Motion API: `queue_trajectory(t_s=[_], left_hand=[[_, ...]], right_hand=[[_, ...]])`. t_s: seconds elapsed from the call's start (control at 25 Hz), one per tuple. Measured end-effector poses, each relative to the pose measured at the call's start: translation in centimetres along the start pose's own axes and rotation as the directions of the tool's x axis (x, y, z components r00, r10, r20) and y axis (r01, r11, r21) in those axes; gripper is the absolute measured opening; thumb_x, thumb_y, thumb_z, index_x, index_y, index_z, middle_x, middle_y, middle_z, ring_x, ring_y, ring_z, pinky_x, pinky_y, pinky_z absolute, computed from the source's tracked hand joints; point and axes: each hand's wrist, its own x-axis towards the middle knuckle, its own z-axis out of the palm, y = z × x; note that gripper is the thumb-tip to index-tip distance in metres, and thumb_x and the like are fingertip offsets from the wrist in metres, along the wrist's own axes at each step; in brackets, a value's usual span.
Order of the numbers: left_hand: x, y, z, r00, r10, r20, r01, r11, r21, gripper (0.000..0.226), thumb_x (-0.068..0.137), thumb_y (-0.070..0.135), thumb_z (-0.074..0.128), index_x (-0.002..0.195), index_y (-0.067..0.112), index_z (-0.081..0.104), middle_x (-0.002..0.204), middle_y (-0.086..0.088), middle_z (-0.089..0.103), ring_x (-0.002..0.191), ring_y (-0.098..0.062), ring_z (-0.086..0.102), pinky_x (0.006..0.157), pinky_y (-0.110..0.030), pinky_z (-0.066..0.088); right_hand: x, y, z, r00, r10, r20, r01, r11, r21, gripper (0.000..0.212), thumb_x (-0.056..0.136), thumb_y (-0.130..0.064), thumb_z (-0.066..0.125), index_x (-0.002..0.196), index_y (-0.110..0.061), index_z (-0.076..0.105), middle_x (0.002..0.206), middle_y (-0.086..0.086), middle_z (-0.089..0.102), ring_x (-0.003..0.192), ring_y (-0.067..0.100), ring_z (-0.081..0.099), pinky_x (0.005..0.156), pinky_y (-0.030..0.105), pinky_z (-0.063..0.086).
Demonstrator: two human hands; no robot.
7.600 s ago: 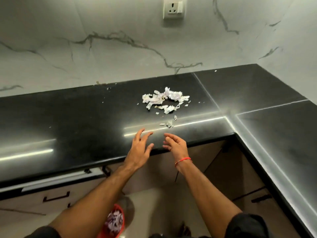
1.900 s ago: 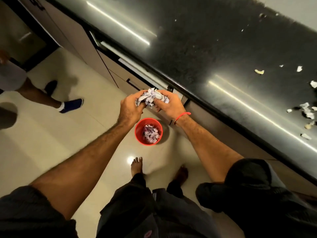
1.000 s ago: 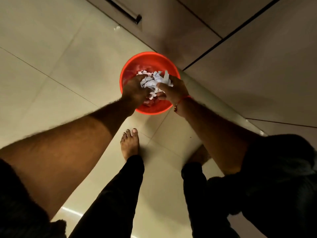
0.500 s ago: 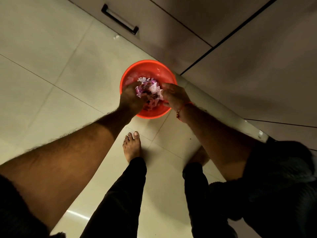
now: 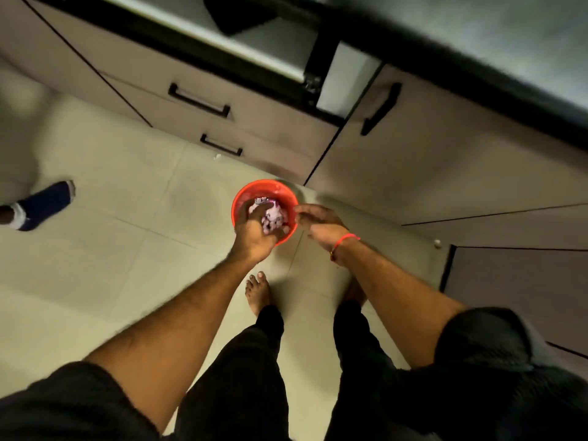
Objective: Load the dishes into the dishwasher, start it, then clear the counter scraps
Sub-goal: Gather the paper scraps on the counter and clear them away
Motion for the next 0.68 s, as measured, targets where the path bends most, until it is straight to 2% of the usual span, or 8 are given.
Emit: queue_trajectory(t_s=[0.08,0.16,0.24,0.28,0.4,0.44,0.52,0.68], left_hand=[[-3.6,4.6,-0.7,0.996,0.086,-0.031,-0.085,0.996,0.033,0.058,0.083,0.024,0.081,0.135,0.016,0.058,0.145,-0.016,0.039,0.134,-0.033,0.045,0.117,-0.029,0.03],[-6.5,9.2,-1.8,0.967,0.244,-0.074,-0.239,0.969,0.065,0.045,0.085,0.021,0.079,0.127,0.018,0.063,0.138,-0.012,0.042,0.127,-0.025,0.048,0.115,-0.026,0.033],[-9.7,13.8,-2.3,0.897,0.437,-0.062,-0.43,0.897,0.099,0.038,0.087,0.013,0.076,0.123,0.017,0.066,0.137,-0.01,0.045,0.115,-0.008,0.05,0.104,-0.007,0.032],[-10.9,15.8,-2.2,0.854,0.518,-0.038,-0.512,0.852,0.106,0.037,0.087,0.008,0.074,0.123,0.015,0.066,0.136,-0.011,0.046,0.111,-0.006,0.051,0.101,-0.006,0.034],[-11.9,22.8,-1.5,0.763,0.645,0.028,-0.644,0.758,0.101,0.037,0.089,0.002,0.07,0.125,0.012,0.065,0.136,-0.009,0.043,0.099,-0.018,0.062,0.098,-0.031,0.05],[-11.8,26.0,-1.2,0.726,0.686,0.041,-0.686,0.72,0.104,0.038,0.089,0.002,0.07,0.125,0.013,0.065,0.137,-0.007,0.043,0.092,-0.018,0.063,0.095,-0.034,0.052],[-11.1,31.8,-0.2,0.657,0.751,0.059,-0.752,0.648,0.124,0.041,0.088,0.003,0.072,0.126,0.016,0.065,0.137,-0.004,0.042,0.085,-0.015,0.063,0.092,-0.033,0.053],[-10.5,42.0,4.0,0.569,0.815,0.115,-0.821,0.555,0.133,0.046,0.087,0.004,0.074,0.129,0.016,0.06,0.139,-0.007,0.039,0.095,-0.02,0.063,0.094,-0.027,0.053]], right_hand=[[-5.0,-3.1,-2.6,0.999,-0.039,-0.03,0.039,0.999,0.006,0.029,0.096,0.001,0.054,0.124,0.001,0.063,0.103,0.003,0.061,0.079,0.002,0.055,0.064,0.004,0.043],[-9.4,-5.5,-5.0,0.995,-0.085,-0.048,0.086,0.996,0.021,0.028,0.097,-0.001,0.053,0.124,0.002,0.061,0.099,0.004,0.061,0.072,-0.001,0.053,0.058,0.003,0.043],[-13.8,-7.6,-8.0,0.99,-0.1,-0.104,0.109,0.99,0.086,0.029,0.099,-0.003,0.053,0.127,0.001,0.059,0.101,0.008,0.061,0.07,0.008,0.053,0.053,0.012,0.045],[-15.7,-8.3,-9.5,0.985,-0.108,-0.131,0.124,0.986,0.116,0.03,0.099,-0.003,0.052,0.128,0.0,0.059,0.101,0.01,0.061,0.07,0.013,0.053,0.052,0.017,0.045],[-19.5,-10.9,-15.0,0.954,-0.178,-0.243,0.222,0.961,0.166,0.029,0.099,-0.002,0.052,0.127,0.0,0.06,0.097,0.013,0.065,0.063,0.016,0.055,0.05,0.024,0.045],[-20.5,-12.0,-17.6,0.926,-0.227,-0.302,0.287,0.943,0.172,0.028,0.098,-0.002,0.052,0.124,0.0,0.061,0.094,0.012,0.066,0.059,0.014,0.056,0.048,0.024,0.045],[-21.7,-13.7,-22.7,0.852,-0.312,-0.42,0.409,0.898,0.163,0.024,0.098,-0.001,0.052,0.119,-0.001,0.064,0.09,0.011,0.069,0.051,0.01,0.056,0.045,0.023,0.043],[-23.0,-14.9,-32.4,0.717,-0.308,-0.625,0.554,0.796,0.243,0.021,0.097,0.001,0.051,0.113,-0.004,0.064,0.083,0.008,0.067,0.049,0.006,0.056,0.044,0.02,0.045]])
